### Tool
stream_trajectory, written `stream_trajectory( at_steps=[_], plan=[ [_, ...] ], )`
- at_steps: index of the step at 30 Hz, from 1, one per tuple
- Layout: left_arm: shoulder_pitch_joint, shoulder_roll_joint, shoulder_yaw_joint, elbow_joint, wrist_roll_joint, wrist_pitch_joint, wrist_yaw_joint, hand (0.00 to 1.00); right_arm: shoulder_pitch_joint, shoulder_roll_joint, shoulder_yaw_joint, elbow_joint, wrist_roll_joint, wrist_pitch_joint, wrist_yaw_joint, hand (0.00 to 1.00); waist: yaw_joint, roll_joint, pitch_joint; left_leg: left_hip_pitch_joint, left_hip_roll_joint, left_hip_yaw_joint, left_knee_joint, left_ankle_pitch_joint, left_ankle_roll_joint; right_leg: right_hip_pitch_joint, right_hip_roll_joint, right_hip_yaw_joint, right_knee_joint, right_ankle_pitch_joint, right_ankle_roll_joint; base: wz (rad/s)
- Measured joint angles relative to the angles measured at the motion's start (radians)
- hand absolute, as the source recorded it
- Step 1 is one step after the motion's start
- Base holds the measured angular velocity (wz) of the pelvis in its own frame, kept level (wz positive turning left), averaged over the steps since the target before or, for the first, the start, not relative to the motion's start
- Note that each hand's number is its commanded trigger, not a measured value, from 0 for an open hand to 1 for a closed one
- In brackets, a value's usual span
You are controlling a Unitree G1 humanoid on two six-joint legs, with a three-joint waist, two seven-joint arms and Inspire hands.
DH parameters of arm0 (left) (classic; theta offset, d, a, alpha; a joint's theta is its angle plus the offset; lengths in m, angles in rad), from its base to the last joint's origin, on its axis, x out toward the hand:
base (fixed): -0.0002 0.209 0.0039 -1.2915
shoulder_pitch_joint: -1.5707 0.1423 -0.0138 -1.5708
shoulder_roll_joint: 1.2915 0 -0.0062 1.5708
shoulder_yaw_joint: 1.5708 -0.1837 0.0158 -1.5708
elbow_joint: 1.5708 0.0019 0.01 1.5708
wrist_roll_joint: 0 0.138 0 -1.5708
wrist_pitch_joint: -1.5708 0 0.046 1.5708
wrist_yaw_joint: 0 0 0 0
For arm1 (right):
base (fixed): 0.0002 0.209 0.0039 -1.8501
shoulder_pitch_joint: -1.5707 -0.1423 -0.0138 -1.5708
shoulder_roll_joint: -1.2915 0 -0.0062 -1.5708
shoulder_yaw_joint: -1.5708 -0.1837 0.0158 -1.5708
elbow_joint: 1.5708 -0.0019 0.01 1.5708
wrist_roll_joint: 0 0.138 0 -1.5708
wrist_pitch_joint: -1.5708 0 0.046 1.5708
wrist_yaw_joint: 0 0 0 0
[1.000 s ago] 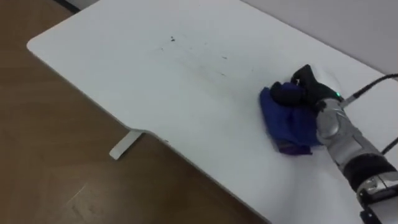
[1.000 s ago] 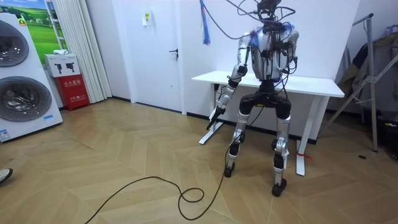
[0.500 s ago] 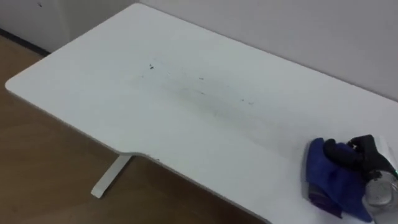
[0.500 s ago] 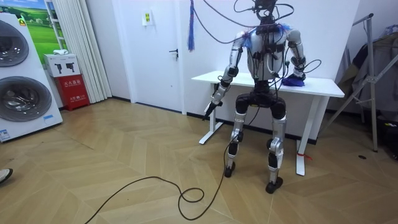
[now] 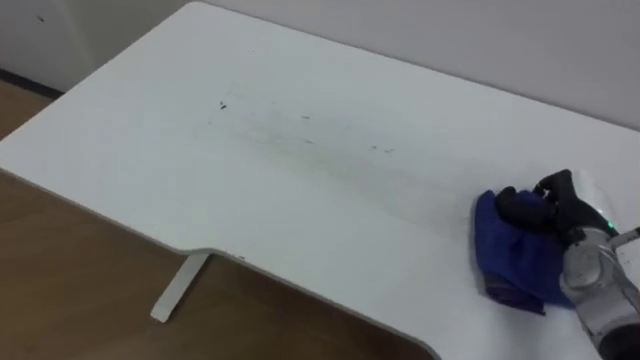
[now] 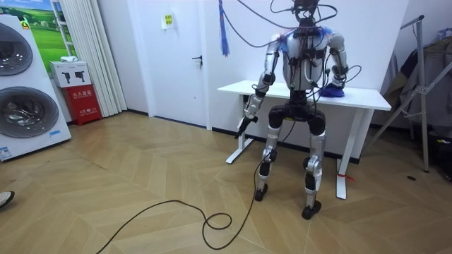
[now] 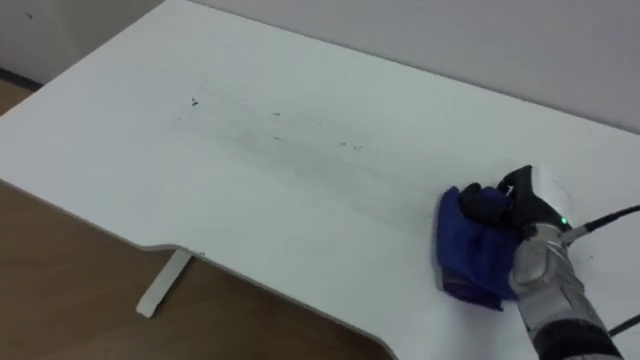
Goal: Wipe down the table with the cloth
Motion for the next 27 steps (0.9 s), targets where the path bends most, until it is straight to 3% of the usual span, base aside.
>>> stream_trajectory(
  at_steps=[2, 3, 4, 6, 10, 20, 24, 27],
  plan=[
    [-0.002, -0.002, 0.0, -0.008, 0.0, -0.002, 0.004, 0.0, 0.044, 0.012, -0.008, -0.037, -0.002, -0.005, -0.001, 1.0, -0.025, 0.003, -0.0022, 0.021, 0.0, 0.002, -0.006, -0.005, 0.0, 0.021, 0.0, -0.004, -0.011, -0.002, 0.003, 0.0],
    [-0.007, -0.002, 0.001, -0.008, 0.0, -0.002, 0.005, 0.0, 0.072, 0.027, -0.021, -0.061, -0.002, -0.014, -0.002, 0.54, -0.038, 0.005, -0.0035, 0.035, 0.0, 0.006, -0.01, -0.007, 0.001, 0.032, 0.0, 0.0, -0.011, -0.003, 0.005, -0.12],
    [-0.007, -0.002, 0.001, -0.013, 0.0, -0.003, 0.007, 0.0, 0.093, 0.044, -0.037, -0.067, -0.002, -0.027, -0.004, 0.0, -0.05, 0.008, -0.0083, 0.046, 0.0, 0.012, -0.011, -0.012, 0.001, 0.037, 0.0, 0.002, -0.011, -0.004, 0.005, -0.15],
    [-0.002, -0.002, 0.001, -0.031, 0.0, -0.012, 0.013, 0.0, 0.112, 0.061, -0.052, -0.086, -0.009, -0.035, -0.012, 0.0, -0.074, 0.007, -0.0142, 0.049, 0.0, 0.021, -0.012, -0.016, 0.003, 0.037, 0.0, 0.008, -0.011, -0.003, 0.005, -0.18],
    [-0.016, -0.005, -0.001, -0.054, 0.0, -0.025, 0.049, 0.0, 0.125, 0.068, -0.051, -0.096, -0.04, -0.037, -0.027, 0.0, -0.098, 0.007, -0.0147, 0.073, 0.003, 0.05, -0.025, -0.017, 0.003, 0.037, 0.0, 0.028, -0.011, -0.003, 0.005, -0.2],
    [0.0, -0.01, -0.001, -0.049, 0.0, -0.022, 0.052, 0.0, 0.128, 0.068, -0.05, -0.115, -0.038, -0.042, -0.021, 0.0, -0.107, 0.006, -0.0145, 0.098, 0.006, 0.089, -0.039, -0.02, 0.005, 0.034, 0.0, 0.062, -0.009, -0.002, 0.003, -0.12],
    [-0.001, -0.017, -0.001, -0.049, -0.001, -0.021, 0.065, 0.0, 0.176, 0.07, -0.05, -0.216, -0.048, -0.031, -0.007, 0.0, -0.127, 0.002, -0.0162, 0.099, 0.006, 0.093, -0.038, -0.02, 0.005, 0.035, 0.001, 0.068, -0.008, -0.002, 0.003, -0.03],
    [-0.009, -0.02, 0.0, -0.049, -0.002, -0.023, 0.079, 0.0, 0.205, 0.074, -0.05, -0.29, -0.078, -0.033, 0.001, 0.0, -0.131, 0.005, -0.0135, 0.113, 0.012, 0.12, -0.042, -0.023, 0.004, 0.031, 0.006, 0.097, -0.008, -0.001, 0.002, -0.22]
  ],
)
